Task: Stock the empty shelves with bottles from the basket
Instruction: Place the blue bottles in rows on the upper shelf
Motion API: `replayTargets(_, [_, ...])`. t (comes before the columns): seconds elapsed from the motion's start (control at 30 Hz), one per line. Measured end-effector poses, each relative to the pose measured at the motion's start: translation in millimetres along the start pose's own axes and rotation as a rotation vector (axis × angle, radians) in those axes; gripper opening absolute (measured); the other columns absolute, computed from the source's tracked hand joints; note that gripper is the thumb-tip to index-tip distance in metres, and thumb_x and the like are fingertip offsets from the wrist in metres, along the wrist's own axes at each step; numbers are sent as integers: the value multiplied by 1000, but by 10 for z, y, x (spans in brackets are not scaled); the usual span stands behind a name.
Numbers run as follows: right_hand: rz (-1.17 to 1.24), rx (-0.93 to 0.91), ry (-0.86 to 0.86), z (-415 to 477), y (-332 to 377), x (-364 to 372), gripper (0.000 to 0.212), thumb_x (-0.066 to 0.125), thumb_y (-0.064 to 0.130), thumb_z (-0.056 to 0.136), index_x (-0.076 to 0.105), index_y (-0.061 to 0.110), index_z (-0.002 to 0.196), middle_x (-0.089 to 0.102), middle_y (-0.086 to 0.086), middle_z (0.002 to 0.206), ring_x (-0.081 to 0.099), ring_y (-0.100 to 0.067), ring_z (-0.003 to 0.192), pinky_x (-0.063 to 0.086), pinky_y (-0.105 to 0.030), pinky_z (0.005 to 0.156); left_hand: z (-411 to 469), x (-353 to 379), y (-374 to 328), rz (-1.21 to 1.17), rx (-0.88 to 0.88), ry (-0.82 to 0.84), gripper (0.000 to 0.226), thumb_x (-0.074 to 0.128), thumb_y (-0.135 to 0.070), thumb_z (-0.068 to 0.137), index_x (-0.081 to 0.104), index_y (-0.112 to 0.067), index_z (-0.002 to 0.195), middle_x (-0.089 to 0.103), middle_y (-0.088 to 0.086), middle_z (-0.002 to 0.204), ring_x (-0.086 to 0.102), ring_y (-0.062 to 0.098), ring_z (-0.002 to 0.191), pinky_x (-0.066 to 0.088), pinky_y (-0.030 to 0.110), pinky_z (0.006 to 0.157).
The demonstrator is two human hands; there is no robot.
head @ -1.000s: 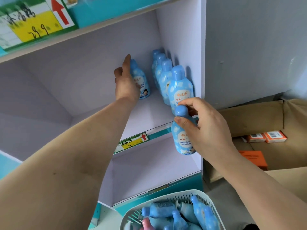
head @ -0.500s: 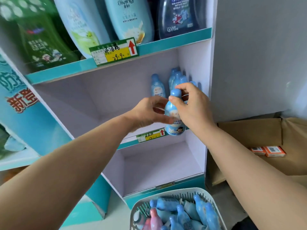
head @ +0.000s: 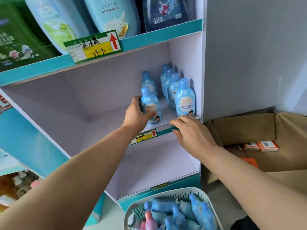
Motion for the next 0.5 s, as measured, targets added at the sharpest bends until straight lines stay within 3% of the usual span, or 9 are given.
replayTargets(0.1, [-10, -39, -98, 14, -64, 2, 21, 69, 13, 81, 69, 15, 102, 58, -6, 99, 55, -28, 94, 52, -40, 73, 22, -37, -78, 26, 122, -82, 80, 80, -11, 73, 34, -27, 137, 56, -3, 118, 58, 18, 104, 50, 30, 88])
replayTargets(0.2, [-21, -71, -145, 10, -93, 20, 31, 71, 7, 76, 71, 16, 106, 56, -6, 92, 54, -28, 88, 51, -41, 71, 37, -12, -145, 95, 211, -97, 94, 78, -6, 73, 24, -40, 142, 51, -3, 127, 55, 16, 102, 50, 30, 88])
replayTargets(0.37, [4, -71, -164, 8, -103, -16, 42, 70, 0, 69, 72, 16, 107, 57, -5, 86, 55, -28, 85, 51, -39, 69, 242, 62, -141, 117, 199, -115, 94, 73, -1, 76, 23, -41, 145, 52, -1, 131, 56, 19, 106, 51, 34, 91])
replayTargets(0.5, [0, -61, -154, 31, -113, -44, 40, 71, 0, 69, 73, 18, 106, 59, -4, 84, 57, -26, 85, 53, -39, 69, 440, 133, -134, 123, 162, -115, 94, 71, 3, 77, 24, -36, 148, 38, 1, 125, 50, 14, 100, 43, 24, 93])
Point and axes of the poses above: each hand's wrist, its own z-axis towards the middle knuckle, its own x-axis out of the palm, y = z × x, the point moved 5 cm from there along z, towards the middle knuckle
